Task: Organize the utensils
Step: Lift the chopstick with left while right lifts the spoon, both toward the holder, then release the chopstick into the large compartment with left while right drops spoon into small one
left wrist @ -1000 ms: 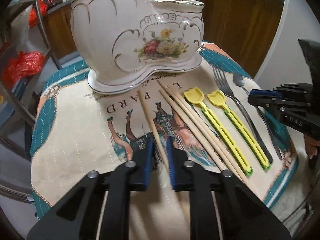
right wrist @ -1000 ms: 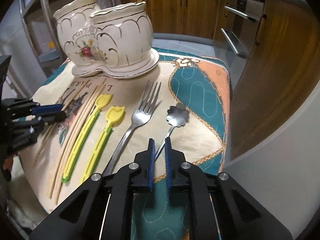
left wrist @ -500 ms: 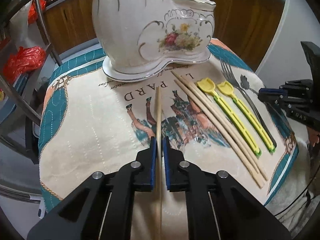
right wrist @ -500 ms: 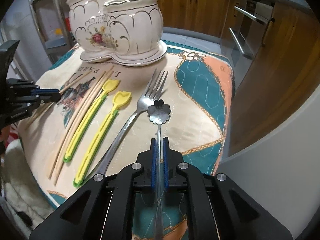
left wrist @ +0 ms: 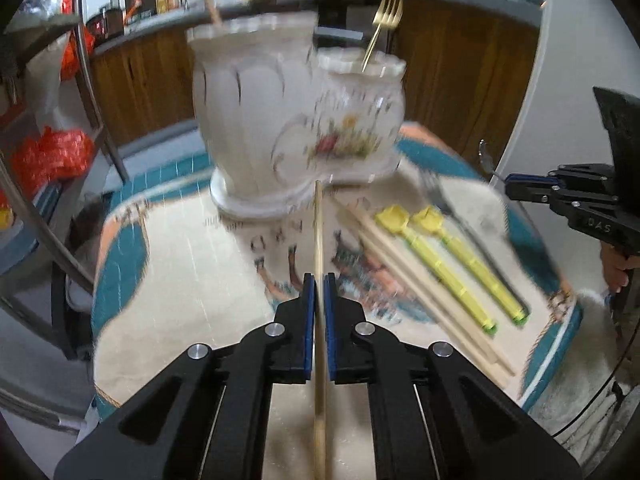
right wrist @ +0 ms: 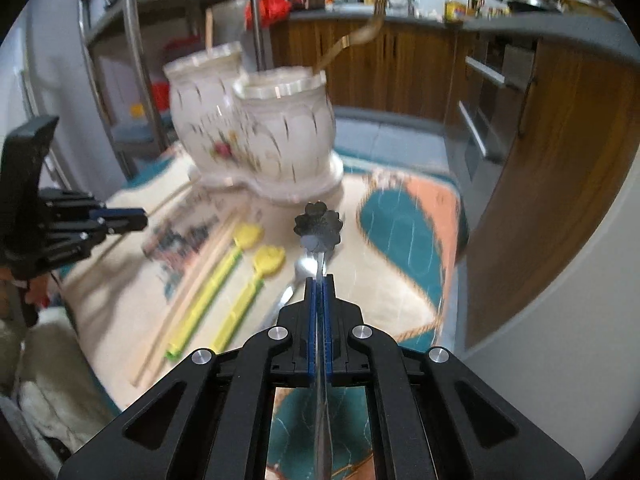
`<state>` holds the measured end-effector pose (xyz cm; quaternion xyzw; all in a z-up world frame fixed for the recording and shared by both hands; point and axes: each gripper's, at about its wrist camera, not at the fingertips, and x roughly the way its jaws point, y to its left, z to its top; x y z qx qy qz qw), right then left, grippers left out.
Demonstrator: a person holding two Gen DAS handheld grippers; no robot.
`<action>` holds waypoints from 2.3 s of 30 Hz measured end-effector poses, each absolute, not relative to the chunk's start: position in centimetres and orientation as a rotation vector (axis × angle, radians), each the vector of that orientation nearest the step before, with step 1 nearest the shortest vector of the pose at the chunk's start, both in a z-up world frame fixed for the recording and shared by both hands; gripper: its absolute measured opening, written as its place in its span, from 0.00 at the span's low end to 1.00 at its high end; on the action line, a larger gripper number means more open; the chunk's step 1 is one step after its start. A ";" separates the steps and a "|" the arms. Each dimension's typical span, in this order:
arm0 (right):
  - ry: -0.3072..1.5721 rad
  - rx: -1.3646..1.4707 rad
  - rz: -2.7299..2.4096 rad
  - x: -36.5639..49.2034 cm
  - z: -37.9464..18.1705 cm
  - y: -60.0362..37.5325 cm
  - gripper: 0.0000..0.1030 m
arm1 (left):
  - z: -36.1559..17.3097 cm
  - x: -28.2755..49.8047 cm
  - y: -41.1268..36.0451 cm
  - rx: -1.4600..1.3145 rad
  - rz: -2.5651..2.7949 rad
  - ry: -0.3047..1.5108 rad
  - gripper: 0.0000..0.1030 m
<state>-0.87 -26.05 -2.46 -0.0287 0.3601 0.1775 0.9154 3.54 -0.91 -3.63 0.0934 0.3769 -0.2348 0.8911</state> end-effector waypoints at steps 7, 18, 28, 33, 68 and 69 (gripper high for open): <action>0.579 -0.053 0.391 -2.2 0.8 -25.5 0.04 | 0.2 1.5 -0.5 0.153 -0.527 0.572 0.04; 0.356 -0.021 0.414 -2.0 4.9 -24.4 0.04 | 5.4 1.8 1.4 0.003 -0.519 0.336 0.05; 0.253 0.059 0.439 2.1 9.1 -23.7 0.04 | 10.7 7.3 1.9 -0.139 -0.523 0.223 0.04; 0.217 0.077 0.414 4.4 10.6 -23.1 0.04 | 11.8 10.5 1.0 -0.171 -0.499 0.168 0.04; 0.348 0.127 0.359 10.1 1.8 -21.1 0.04 | 3.3 13.1 -2.1 -0.017 -0.369 0.274 0.05; 0.353 0.128 0.359 10.1 1.8 -21.1 0.04 | 3.3 13.1 -2.0 -0.012 -0.372 0.275 0.05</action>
